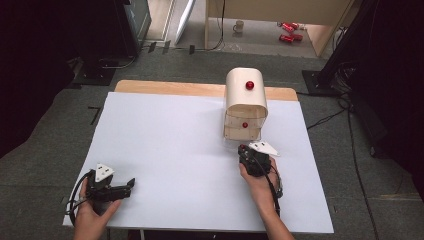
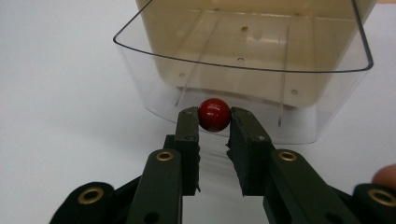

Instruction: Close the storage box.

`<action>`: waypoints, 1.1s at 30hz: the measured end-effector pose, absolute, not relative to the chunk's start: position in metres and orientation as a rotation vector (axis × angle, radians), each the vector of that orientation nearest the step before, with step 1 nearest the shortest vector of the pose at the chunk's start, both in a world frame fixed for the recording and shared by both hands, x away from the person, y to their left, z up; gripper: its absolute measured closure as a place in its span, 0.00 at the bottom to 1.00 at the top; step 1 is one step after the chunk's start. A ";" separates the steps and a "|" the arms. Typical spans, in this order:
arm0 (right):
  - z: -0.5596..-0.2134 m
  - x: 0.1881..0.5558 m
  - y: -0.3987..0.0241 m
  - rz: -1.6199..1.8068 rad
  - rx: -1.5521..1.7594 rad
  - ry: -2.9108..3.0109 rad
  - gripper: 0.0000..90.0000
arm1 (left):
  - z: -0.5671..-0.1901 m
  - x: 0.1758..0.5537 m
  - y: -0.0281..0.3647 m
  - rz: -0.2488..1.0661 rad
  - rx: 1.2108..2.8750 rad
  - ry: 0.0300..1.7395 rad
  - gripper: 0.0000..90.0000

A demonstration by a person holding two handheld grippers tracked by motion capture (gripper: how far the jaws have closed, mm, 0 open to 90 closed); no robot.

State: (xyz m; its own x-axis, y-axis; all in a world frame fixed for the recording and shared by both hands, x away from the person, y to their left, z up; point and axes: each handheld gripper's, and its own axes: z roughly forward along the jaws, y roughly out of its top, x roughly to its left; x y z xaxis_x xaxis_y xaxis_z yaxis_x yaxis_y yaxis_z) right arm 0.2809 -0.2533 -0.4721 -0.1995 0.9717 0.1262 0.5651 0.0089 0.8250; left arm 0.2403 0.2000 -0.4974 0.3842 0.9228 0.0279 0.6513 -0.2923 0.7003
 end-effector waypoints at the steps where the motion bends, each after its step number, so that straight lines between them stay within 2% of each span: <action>1: -0.472 0.282 -0.253 1.084 1.573 1.803 0.83 | -0.497 0.240 0.200 0.584 2.044 1.346 0.08; 33: -0.475 0.306 -0.255 1.104 1.597 1.766 0.83 | -0.497 0.240 0.200 0.584 2.044 1.347 0.08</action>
